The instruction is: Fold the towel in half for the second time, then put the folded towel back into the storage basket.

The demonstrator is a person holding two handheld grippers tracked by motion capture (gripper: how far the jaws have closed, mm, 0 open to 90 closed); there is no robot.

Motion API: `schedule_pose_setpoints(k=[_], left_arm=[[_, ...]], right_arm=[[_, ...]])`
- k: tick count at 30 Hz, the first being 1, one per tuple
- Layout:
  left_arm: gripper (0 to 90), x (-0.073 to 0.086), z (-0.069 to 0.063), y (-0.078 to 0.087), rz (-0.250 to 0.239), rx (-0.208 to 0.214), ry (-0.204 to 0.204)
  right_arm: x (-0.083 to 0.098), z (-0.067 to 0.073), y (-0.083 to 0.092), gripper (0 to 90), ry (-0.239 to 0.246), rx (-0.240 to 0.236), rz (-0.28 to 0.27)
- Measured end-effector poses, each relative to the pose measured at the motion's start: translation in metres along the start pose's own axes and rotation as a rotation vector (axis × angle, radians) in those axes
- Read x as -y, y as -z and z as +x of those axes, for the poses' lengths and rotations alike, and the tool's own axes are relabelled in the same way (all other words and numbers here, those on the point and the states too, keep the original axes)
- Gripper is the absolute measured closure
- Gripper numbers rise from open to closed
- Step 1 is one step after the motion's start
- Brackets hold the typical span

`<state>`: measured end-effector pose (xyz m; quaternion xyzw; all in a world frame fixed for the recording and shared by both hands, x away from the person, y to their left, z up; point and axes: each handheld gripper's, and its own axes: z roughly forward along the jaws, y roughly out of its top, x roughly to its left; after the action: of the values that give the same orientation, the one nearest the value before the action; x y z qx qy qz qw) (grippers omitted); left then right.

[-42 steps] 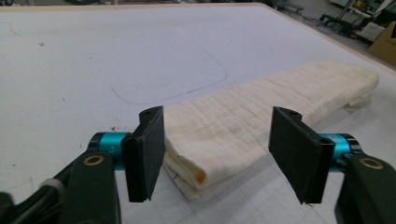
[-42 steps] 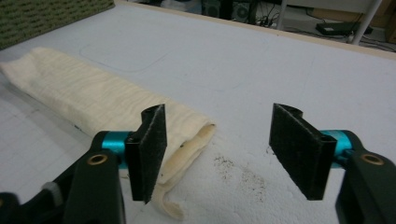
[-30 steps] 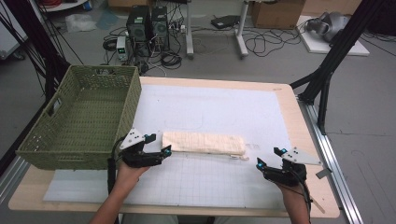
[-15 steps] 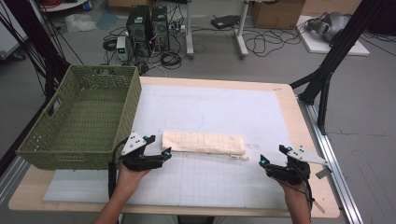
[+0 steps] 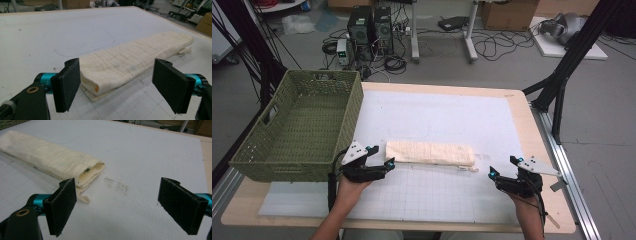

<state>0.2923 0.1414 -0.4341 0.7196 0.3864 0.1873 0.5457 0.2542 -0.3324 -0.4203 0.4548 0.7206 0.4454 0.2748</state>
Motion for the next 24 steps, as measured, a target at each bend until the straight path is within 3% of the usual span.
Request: schedule_pose_setpoints(k=[7,15,17,21,24], left_arm=[[23.5,0.000,0.002,0.001,-0.006,-0.010,0.001],[23.4,0.003,0.008,-0.005,-0.006,-0.012,0.064],[23.4,0.002,0.010,-0.009,-0.003,-0.027,0.073],[26.9,0.002,0.017,-0.020,0.034,-0.105,0.108],[32.3,0.001,0.019,-0.028,0.055,-0.109,0.110]], right_arm=[[0.000,0.001,-0.001,14.8,0.003,-0.003,0.003],[0.001,0.001,0.000,14.8,0.004,-0.003,0.008],[0.002,0.001,0.000,14.8,0.001,-0.005,0.008],[0.003,0.000,0.001,14.8,0.008,-0.005,0.012],[0.004,0.000,0.003,14.8,0.005,-0.001,0.008]])
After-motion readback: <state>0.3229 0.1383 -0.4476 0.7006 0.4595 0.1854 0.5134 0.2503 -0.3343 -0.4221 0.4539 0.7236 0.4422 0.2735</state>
